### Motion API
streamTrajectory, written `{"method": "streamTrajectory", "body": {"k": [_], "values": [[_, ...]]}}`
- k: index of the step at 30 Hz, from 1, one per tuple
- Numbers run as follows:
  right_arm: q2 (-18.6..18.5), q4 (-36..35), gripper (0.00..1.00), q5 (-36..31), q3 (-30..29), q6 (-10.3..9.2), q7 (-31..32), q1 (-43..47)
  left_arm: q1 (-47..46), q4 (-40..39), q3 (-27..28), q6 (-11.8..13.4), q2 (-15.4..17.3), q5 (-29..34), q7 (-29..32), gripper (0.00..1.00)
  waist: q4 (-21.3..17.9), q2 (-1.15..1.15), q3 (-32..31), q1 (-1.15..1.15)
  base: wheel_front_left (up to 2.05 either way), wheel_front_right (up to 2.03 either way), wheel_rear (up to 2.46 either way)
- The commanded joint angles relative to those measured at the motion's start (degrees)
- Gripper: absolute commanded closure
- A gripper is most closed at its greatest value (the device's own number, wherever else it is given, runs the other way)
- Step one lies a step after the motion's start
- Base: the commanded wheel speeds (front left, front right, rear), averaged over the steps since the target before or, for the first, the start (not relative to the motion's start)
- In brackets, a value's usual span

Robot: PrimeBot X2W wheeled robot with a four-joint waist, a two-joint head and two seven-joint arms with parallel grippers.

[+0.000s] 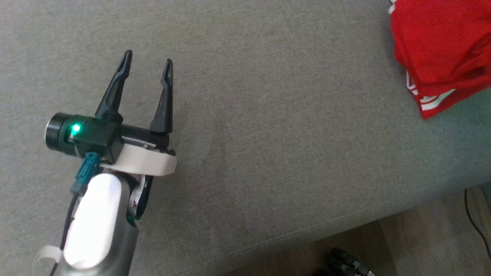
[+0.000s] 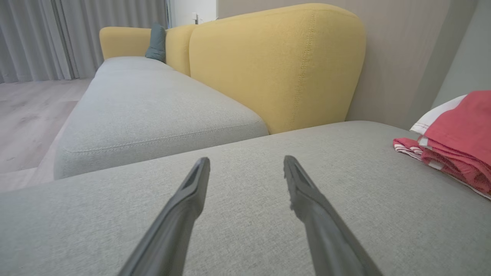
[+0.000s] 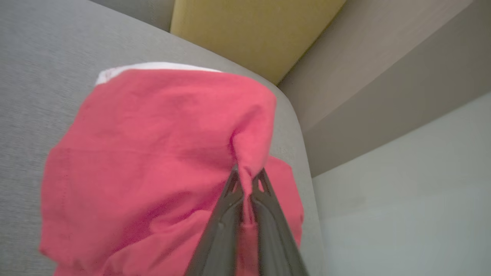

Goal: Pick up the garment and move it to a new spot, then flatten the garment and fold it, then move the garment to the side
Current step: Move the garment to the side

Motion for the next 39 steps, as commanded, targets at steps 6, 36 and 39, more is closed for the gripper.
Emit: {"method": "streamTrajectory", "body": {"k": [6,36,39], "values": [[-1.23,-1.93,1.00,-4.40,-5.98,-0.05,1.98,-0.73,-3.91,-2.67,0.68,-0.82,1.36,0.76,-0.29,0.00,-1.29,0.00,3.33,-0.01,0.00,0.00,0.00],[21.76,-6.36,0.00,-20.09,-31.12,-0.05,-10.19,9.19,-4.36,-0.10,0.58,-0.03,1.05,-1.33,-0.28,0.00,2.29,0.00,1.68,-0.01,0.00,0.00,0.00],[24.86,-11.49,0.00,-18.61,-29.69,-0.05,-10.46,13.40,-1.93,0.28,1.35,0.68,0.82,-1.92,-0.29,0.00,3.01,0.00,-1.20,-0.01,0.00,0.00,0.00]]}}
